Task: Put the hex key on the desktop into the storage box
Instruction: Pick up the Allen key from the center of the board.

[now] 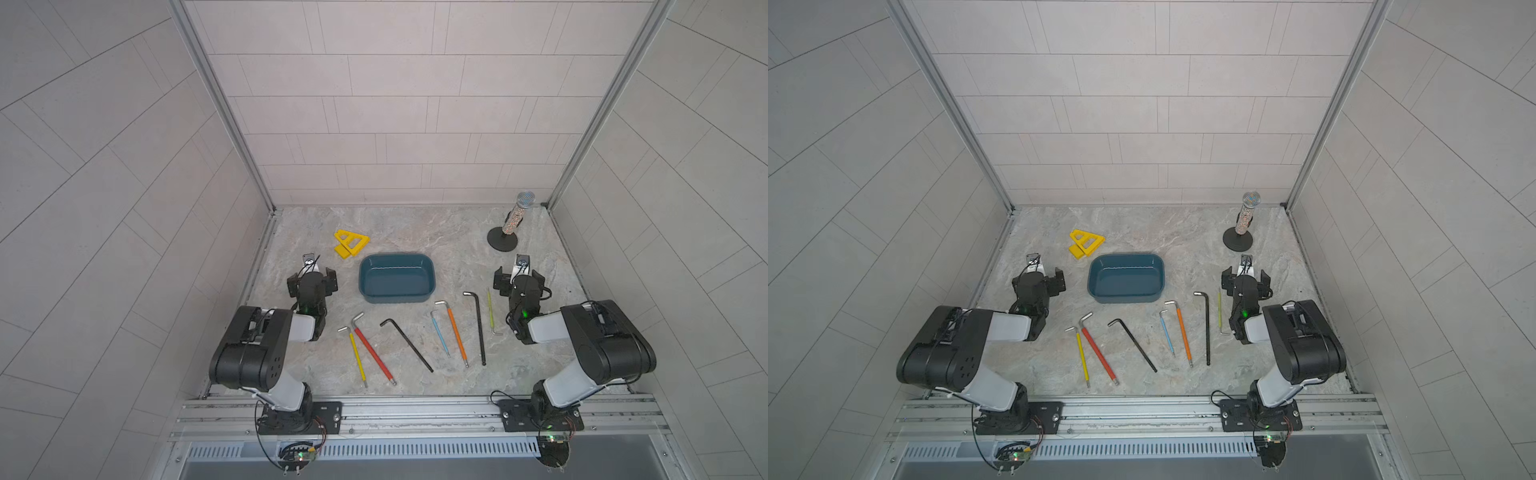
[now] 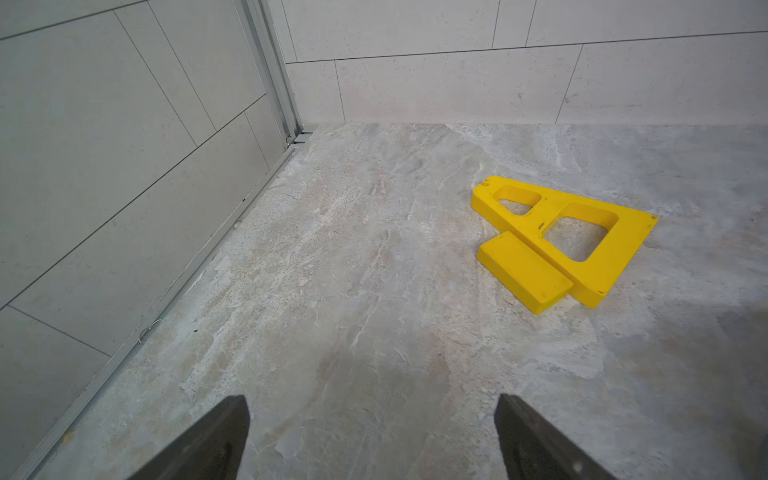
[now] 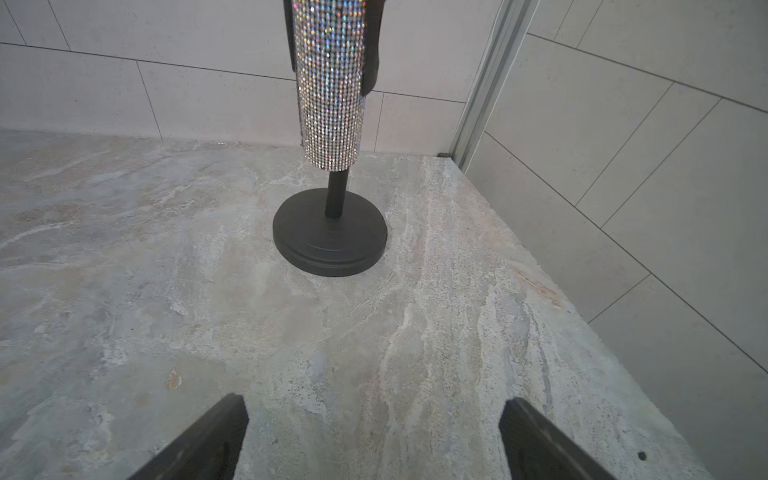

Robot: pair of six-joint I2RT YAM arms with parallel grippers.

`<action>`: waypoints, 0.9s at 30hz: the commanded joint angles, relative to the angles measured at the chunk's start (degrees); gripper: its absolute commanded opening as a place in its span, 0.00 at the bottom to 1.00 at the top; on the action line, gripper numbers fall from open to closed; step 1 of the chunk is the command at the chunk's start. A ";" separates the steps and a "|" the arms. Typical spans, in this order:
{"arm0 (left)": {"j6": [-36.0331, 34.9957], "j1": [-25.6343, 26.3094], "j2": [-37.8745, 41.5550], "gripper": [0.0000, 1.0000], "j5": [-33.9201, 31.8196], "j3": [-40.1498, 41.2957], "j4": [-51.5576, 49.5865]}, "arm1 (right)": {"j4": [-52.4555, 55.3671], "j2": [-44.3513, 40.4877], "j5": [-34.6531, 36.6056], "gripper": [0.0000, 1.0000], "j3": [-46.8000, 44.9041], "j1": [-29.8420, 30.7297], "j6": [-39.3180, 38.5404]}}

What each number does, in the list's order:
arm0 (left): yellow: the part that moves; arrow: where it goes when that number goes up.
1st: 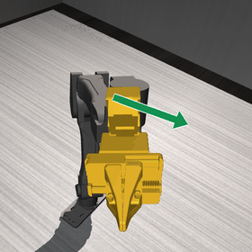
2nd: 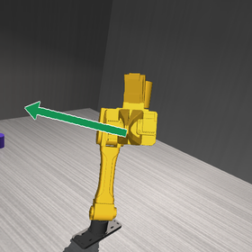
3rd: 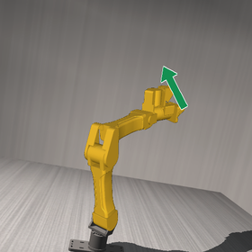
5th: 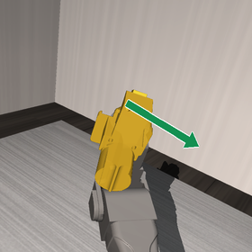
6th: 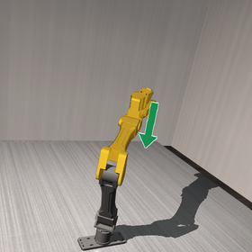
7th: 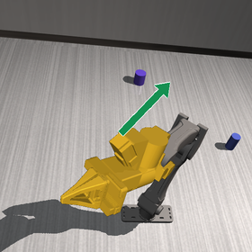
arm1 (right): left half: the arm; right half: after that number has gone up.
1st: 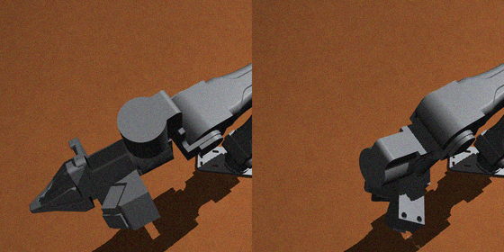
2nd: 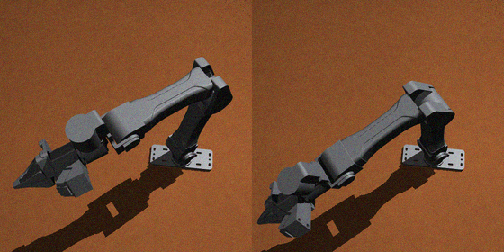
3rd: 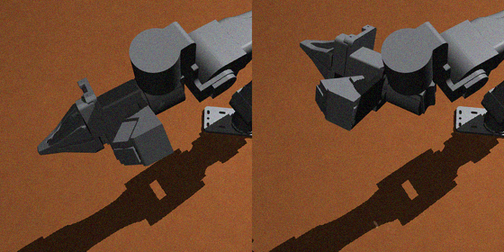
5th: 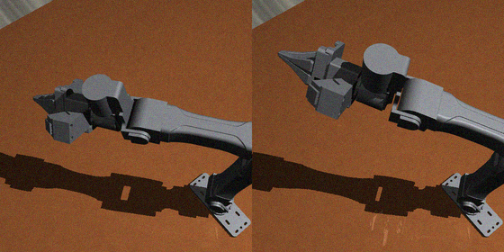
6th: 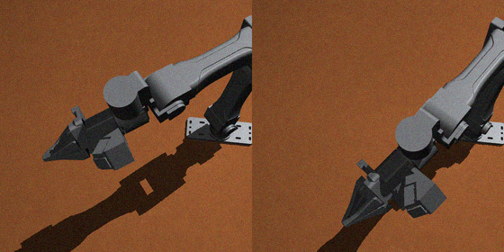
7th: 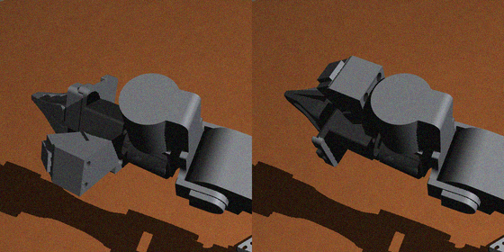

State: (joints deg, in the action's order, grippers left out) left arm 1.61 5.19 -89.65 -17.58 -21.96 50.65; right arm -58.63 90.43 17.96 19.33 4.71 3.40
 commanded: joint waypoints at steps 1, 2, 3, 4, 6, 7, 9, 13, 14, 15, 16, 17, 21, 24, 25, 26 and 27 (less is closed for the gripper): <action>-0.52 -0.39 -0.09 1.00 0.45 -0.72 0.35 | 0.54 -0.16 -0.11 1.00 0.26 -0.31 -0.19; -0.62 -0.42 -0.22 1.00 0.46 -0.81 0.41 | 0.56 -0.21 -0.11 1.00 0.24 -0.26 -0.17; -0.64 -0.38 -0.20 1.00 0.52 -0.81 0.45 | 0.58 -0.17 -0.12 1.00 0.28 -0.28 -0.17; -0.64 -0.37 -0.21 1.00 0.45 -0.81 0.47 | 0.56 -0.17 -0.16 1.00 0.26 -0.26 -0.23; -0.63 -0.39 -0.20 1.00 0.47 -0.81 0.47 | 0.54 -0.17 -0.11 1.00 0.22 -0.27 -0.21; -0.59 -0.40 -0.18 1.00 0.47 -0.81 0.42 | 0.54 -0.18 -0.11 1.00 0.24 -0.24 -0.21; -0.50 -0.50 -0.32 1.00 0.19 -0.89 0.41 | 0.58 -0.17 -0.12 1.00 0.20 -0.29 -0.18; 0.39 -1.34 -0.27 1.00 1.13 -1.17 -0.38 | 0.54 -0.17 -0.12 1.00 0.27 -0.28 -0.22; 0.45 -1.45 -0.20 1.00 1.25 -1.16 -0.52 | 0.54 -0.17 -0.11 1.00 0.24 -0.30 -0.22; 0.48 -1.46 -0.26 1.00 1.27 -1.16 -0.40 | 0.54 -0.17 -0.11 1.00 0.22 -0.31 -0.18; 0.49 -1.45 -0.14 1.00 1.28 -1.16 -0.39 | 0.54 -0.17 -0.11 1.00 0.26 -0.29 -0.20; 0.48 -1.43 -0.14 1.00 1.27 -1.16 -0.45 | 0.54 -0.17 -0.11 1.00 0.27 -0.29 -0.19; 0.46 -1.43 -0.20 1.00 1.28 -1.16 -0.38 | 0.83 -0.17 -0.11 1.00 0.34 -0.25 -0.15; 0.43 -1.42 -0.26 1.00 1.24 -1.19 -0.43 | 0.77 -0.17 -0.11 1.00 0.29 -0.29 -0.15; 0.50 -1.48 -0.25 1.00 1.30 -1.24 -0.39 | 0.84 -0.17 -0.12 1.00 0.35 -0.27 -0.08; 0.49 -1.43 -0.26 1.00 1.30 -1.25 -0.41 | 0.84 -0.17 -0.11 1.00 0.35 -0.32 -0.10; 0.50 -1.45 -0.37 1.00 1.25 -1.20 -0.41 | 0.97 -0.17 -0.22 1.00 0.50 -0.43 0.02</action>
State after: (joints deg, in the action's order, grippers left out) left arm 1.65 3.99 -89.65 -16.49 -22.09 50.24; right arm -58.54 90.43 17.96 19.33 4.69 3.40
